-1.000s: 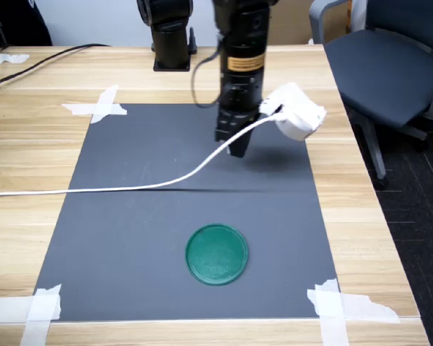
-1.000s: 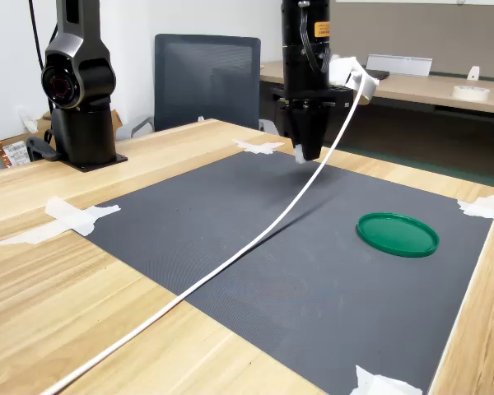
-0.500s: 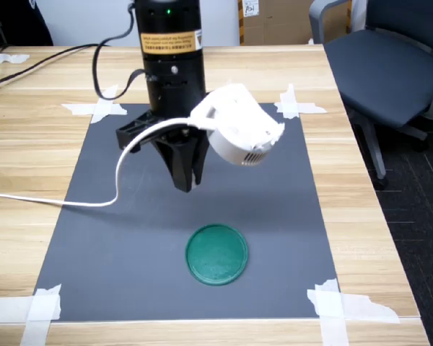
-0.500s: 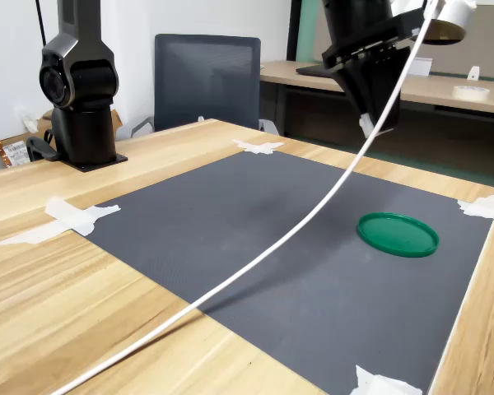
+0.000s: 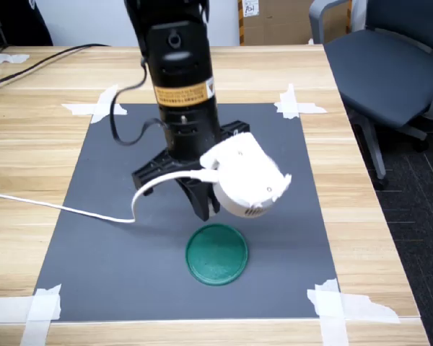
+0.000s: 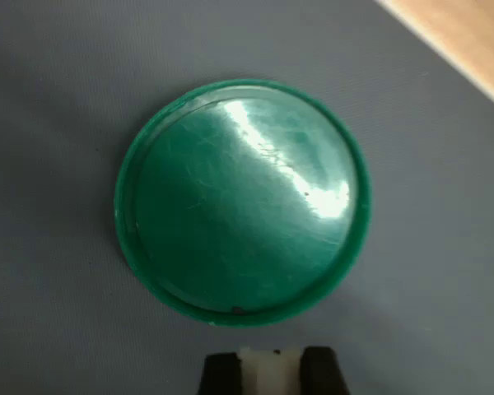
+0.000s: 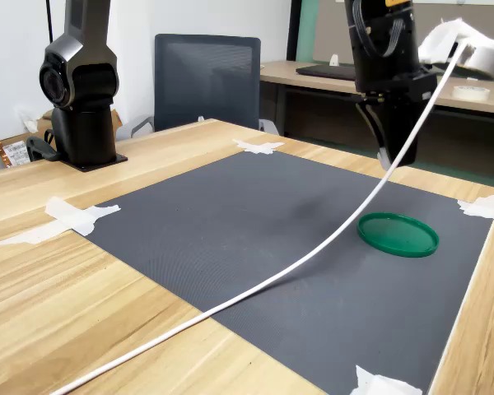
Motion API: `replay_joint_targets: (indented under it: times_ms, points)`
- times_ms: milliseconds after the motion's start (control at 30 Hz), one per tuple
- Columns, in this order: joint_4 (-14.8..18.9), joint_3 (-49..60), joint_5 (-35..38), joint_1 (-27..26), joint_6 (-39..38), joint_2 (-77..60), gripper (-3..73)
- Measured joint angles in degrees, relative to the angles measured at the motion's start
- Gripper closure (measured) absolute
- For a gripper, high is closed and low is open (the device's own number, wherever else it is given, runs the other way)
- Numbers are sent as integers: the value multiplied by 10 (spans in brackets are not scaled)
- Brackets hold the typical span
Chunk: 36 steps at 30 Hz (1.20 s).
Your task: Grasp a white terminal and put it in the green lid.
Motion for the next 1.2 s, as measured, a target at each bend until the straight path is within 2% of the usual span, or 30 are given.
replay_joint_targets:
  times_ms: [267,567,900,1033,1200]
  points:
    - [-2,0,0,0,14,23,621]
    - [-41,0,-2,0,18,45,621]
    - [-43,0,-11,0,19,49,617]
    - [-43,0,-10,0,19,49,563]
    - [-38,0,-10,0,19,49,381]
